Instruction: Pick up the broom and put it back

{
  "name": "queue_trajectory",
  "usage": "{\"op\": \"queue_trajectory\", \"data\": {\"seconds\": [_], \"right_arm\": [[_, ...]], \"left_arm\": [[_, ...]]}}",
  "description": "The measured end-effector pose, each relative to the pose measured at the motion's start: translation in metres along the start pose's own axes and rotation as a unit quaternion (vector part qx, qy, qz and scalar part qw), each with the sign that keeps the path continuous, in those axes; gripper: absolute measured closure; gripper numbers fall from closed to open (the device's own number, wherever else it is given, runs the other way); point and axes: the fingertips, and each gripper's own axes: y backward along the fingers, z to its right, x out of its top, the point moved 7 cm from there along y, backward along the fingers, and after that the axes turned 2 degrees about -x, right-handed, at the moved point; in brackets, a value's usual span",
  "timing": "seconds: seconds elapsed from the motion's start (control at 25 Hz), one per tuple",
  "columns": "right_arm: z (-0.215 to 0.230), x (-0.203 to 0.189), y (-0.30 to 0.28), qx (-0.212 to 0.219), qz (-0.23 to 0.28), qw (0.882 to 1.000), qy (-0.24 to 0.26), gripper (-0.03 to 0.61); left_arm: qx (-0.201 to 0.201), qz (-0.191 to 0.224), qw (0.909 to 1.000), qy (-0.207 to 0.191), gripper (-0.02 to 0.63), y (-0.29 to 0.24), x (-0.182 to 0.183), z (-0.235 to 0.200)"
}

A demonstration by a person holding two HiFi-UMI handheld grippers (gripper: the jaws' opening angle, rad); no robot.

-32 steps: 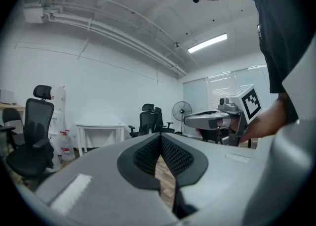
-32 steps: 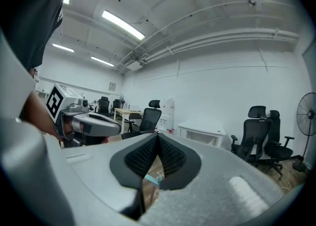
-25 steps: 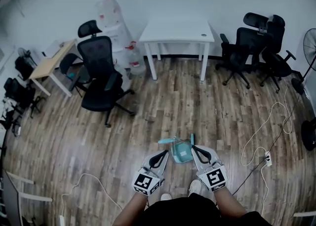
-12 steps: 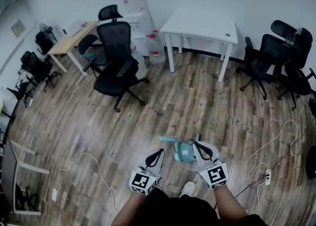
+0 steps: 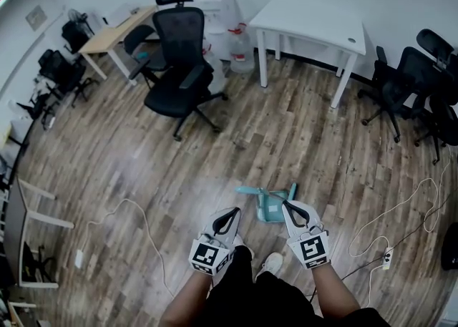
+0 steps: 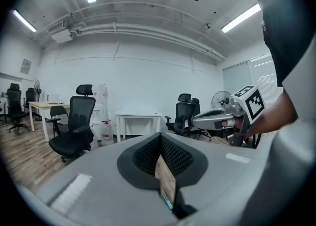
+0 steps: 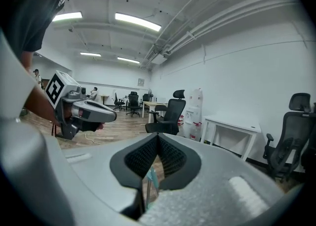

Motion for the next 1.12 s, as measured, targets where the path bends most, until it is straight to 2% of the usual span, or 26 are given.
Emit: {"op": "queue_trajectory", "data": {"seconds": [0.2,0.6,0.64,1.12], "right_arm": [[-0.006,-0.009,-0.015,0.005,-0.016,1.0,0.0,0.575],[-0.011,-0.044,-0.047,0.018,-0.062,0.998,0.004,0.574],[-0.013,-0.049,-0.051,0.025,-0.07,0.997,0.007,0.55],[-0.026,-0.118,-0.108,0.054,-0.169,0.983,0.036,0.461]], "left_arm": [[0.015,-0.012,0.9997,0.014,0.594,-0.004,-0.009,-0.016],[0.014,-0.036,0.9985,0.038,0.594,-0.016,-0.044,-0.038],[0.014,-0.038,0.9984,0.04,0.594,-0.016,-0.048,-0.04],[0.023,-0.083,0.9936,0.073,0.594,-0.011,-0.082,-0.064]]}}
